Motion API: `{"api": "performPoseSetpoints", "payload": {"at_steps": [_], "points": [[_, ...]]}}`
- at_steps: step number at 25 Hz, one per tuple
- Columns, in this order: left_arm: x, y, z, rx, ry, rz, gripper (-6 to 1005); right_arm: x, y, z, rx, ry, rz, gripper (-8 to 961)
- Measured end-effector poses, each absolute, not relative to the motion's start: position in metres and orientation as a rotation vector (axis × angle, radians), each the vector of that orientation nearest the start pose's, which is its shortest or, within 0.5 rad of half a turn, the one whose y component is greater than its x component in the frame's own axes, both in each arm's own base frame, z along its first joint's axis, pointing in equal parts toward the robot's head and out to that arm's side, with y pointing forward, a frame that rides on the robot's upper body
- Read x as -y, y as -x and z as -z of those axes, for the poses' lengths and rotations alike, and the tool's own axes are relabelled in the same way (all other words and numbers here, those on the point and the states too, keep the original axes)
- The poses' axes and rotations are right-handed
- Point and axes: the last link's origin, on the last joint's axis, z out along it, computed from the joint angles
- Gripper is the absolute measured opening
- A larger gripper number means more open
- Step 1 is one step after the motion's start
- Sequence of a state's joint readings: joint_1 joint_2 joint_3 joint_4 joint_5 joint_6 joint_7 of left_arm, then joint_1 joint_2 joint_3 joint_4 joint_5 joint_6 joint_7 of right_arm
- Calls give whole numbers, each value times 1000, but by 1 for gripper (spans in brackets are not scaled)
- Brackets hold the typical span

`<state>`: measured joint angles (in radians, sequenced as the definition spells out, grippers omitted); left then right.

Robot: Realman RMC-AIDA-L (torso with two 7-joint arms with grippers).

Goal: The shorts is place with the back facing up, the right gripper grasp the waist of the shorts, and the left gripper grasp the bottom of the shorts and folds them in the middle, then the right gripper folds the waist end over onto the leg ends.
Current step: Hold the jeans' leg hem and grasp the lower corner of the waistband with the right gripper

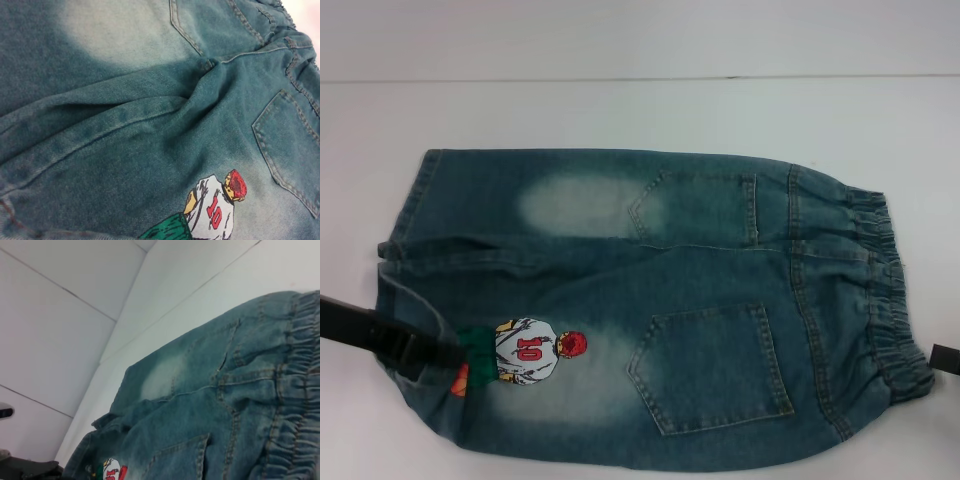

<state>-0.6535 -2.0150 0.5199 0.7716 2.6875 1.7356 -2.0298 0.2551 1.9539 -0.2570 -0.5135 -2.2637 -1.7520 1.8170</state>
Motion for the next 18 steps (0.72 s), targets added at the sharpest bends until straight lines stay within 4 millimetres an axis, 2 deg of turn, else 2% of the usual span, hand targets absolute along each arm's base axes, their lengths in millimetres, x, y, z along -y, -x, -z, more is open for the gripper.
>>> {"api": "performPoseSetpoints", "payload": {"at_steps": [6, 18], "points": [[-322, 299, -37, 1484, 2681, -46, 20, -205, -384, -54, -1742, 2159, -861, 913], [-324, 297, -37, 1466, 2690, -46, 20, -208, -383, -45, -1773, 2156, -850, 912]]}}
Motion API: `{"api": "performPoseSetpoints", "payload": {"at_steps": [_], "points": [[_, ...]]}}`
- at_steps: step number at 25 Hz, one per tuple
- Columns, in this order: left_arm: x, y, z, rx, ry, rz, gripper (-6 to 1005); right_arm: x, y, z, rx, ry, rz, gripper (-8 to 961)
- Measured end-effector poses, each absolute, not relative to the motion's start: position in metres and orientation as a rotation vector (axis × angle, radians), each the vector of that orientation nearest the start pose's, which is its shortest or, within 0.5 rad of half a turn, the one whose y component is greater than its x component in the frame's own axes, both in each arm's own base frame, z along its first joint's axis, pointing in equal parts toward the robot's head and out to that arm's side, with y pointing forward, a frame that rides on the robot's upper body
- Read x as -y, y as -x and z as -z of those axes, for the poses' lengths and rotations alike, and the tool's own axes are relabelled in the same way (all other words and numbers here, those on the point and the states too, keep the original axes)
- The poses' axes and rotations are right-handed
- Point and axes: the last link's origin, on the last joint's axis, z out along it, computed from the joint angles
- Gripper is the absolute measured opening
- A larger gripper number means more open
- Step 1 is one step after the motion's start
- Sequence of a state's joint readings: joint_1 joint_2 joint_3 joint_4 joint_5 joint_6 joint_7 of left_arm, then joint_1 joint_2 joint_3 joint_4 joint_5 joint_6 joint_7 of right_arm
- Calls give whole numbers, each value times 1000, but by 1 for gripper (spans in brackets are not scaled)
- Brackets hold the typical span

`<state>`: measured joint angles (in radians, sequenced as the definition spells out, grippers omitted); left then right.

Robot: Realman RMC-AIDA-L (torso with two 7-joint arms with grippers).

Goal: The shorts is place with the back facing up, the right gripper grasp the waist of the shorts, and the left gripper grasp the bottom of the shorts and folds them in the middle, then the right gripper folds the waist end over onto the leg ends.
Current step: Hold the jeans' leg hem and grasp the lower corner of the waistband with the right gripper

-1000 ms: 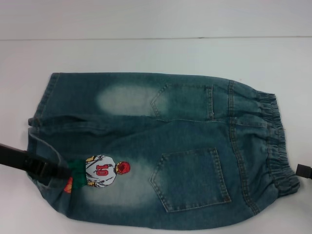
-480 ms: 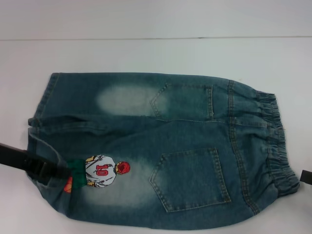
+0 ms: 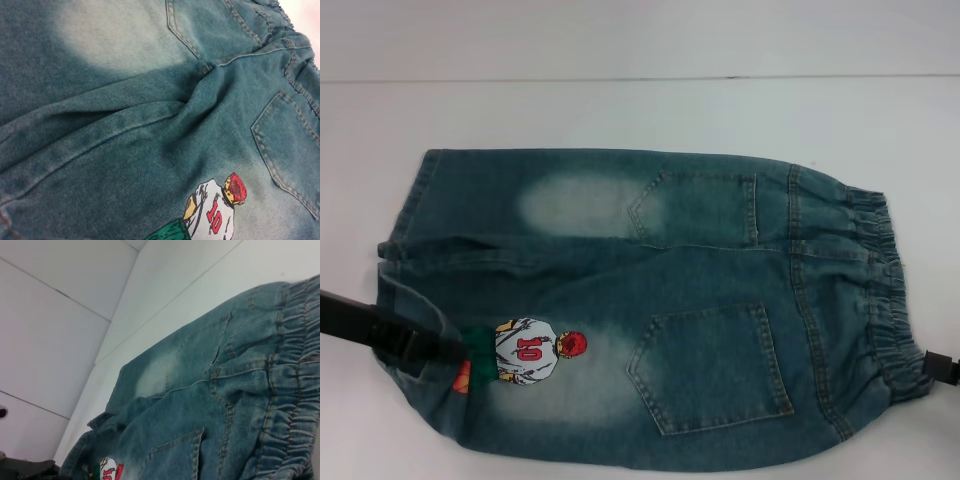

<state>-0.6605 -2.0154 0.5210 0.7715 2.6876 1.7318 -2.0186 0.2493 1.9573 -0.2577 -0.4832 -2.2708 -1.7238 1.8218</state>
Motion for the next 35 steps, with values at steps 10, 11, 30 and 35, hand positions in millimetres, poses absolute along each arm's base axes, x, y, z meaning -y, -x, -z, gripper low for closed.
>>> {"api": "performPoseSetpoints", "payload": {"at_steps": [10, 11, 30, 35], "points": [[-325, 296, -37, 1453, 2697, -47, 21, -209, -383, -40, -1795, 2152, -841, 912], [-326, 296, -37, 1452, 2698, -47, 21, -210, -382, -39, -1794, 2157, -842, 912], [-325, 295, -35, 1453, 2702, -45, 21, -210, -377, -29, -1814, 2211, -819, 903], [-326, 295, -34, 1454, 2704, -44, 21, -209, -378, -31, -1815, 2201, -817, 831]]}}
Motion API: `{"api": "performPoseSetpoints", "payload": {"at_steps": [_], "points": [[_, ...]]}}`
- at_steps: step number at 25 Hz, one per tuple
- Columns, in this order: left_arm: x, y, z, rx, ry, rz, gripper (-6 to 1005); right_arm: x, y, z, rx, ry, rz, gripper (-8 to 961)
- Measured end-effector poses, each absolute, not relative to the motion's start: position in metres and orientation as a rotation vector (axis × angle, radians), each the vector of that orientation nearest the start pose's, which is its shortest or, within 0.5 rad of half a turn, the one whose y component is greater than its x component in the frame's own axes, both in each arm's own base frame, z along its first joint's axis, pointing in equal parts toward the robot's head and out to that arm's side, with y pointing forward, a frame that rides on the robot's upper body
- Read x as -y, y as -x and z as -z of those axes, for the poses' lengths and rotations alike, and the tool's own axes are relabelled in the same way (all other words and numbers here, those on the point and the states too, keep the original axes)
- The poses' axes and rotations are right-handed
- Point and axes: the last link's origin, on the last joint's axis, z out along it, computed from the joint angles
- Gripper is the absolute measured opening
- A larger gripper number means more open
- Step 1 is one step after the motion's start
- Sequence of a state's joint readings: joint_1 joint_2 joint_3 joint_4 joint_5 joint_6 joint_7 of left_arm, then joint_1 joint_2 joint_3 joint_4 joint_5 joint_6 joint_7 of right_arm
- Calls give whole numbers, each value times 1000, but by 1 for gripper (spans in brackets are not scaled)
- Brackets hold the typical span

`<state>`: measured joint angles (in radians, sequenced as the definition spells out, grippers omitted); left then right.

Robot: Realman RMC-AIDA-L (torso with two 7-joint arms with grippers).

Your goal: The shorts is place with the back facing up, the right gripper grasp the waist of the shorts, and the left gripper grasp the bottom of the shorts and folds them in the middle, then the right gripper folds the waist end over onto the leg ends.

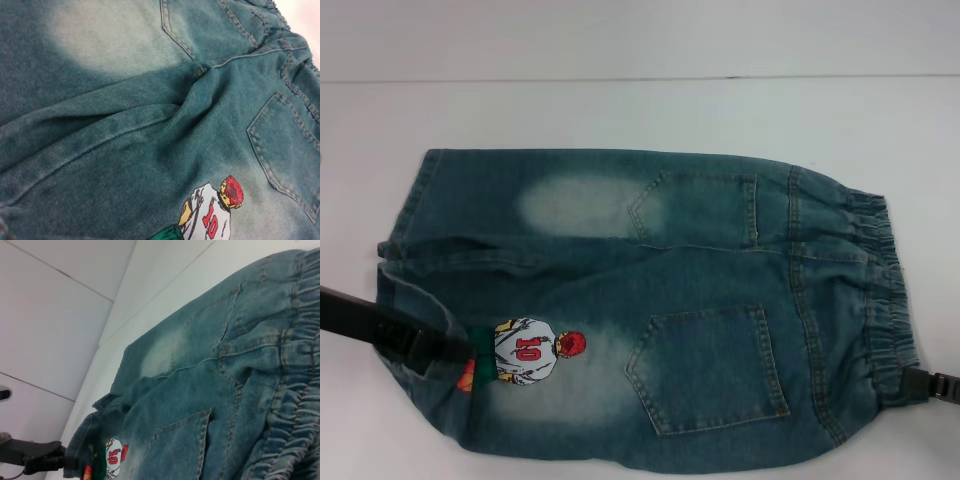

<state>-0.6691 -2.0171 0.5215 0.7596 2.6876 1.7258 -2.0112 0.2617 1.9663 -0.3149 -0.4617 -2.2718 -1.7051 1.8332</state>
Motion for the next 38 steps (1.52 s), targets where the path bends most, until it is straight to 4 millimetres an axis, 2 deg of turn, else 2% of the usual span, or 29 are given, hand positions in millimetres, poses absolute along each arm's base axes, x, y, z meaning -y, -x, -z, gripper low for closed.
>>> {"api": "performPoseSetpoints", "payload": {"at_steps": [7, 10, 15, 21, 28, 38], "points": [[-325, 296, -32, 1451, 2708, -40, 21, -210, -380, -33, -1822, 2190, -803, 708], [-326, 297, -32, 1447, 2703, -43, 21, -211, -381, -33, -1823, 2186, -794, 499], [-326, 297, -32, 1446, 2701, -43, 21, -214, -381, -33, -1828, 2181, -787, 256], [-326, 297, -32, 1447, 2700, -39, 21, -216, -380, -35, -1818, 2185, -782, 44], [-329, 298, -33, 1439, 2680, -27, 21, -219, -381, -36, -1801, 2178, -783, 36], [-330, 310, -41, 1449, 2607, -21, 21, -225, -381, -38, -1761, 2155, -805, 36]]}}
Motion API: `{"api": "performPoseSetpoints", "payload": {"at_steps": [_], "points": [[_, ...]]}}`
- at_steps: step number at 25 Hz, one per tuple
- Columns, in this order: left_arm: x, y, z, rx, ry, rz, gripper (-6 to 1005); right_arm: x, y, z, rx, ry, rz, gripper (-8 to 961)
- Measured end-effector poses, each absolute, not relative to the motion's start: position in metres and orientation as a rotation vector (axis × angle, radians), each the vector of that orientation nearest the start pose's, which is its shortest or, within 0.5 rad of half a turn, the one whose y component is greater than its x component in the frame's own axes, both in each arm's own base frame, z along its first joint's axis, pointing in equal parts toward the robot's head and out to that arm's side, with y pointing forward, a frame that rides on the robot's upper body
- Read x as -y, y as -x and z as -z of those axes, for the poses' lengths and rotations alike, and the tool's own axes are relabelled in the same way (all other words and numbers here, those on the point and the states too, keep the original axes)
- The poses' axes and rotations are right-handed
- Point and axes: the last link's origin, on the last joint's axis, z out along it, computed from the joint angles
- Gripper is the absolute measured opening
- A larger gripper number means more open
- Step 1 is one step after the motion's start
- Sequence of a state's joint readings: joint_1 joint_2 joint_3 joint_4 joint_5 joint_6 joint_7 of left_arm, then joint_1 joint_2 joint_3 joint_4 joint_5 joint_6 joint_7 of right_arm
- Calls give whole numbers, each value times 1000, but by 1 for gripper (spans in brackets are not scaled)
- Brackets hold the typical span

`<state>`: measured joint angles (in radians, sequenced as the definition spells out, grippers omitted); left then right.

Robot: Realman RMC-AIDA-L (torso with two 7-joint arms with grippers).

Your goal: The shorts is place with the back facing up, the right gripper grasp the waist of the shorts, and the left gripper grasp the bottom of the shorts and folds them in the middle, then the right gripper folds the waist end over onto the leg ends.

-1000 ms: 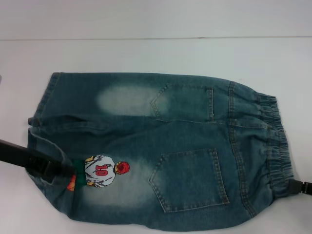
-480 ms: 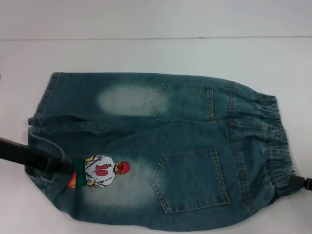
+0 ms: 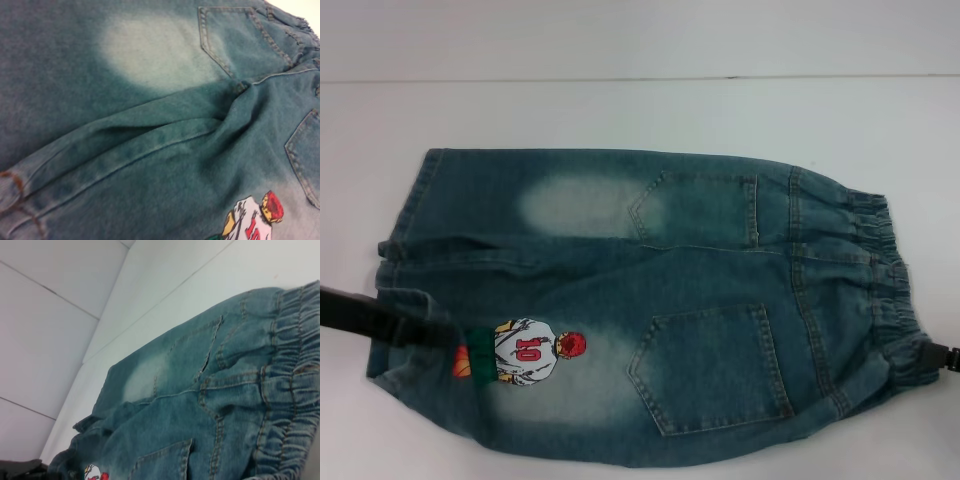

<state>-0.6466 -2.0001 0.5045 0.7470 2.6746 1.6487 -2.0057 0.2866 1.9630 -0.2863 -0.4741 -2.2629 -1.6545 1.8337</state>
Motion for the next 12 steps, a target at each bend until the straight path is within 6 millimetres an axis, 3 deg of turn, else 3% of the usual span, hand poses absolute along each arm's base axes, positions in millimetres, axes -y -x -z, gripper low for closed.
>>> {"api": "performPoseSetpoints", "payload": {"at_steps": [12], "points": [[-311, 327, -60, 1534, 2569, -55, 20, -235, -383, -42, -1738, 2101, -822, 36]]}}
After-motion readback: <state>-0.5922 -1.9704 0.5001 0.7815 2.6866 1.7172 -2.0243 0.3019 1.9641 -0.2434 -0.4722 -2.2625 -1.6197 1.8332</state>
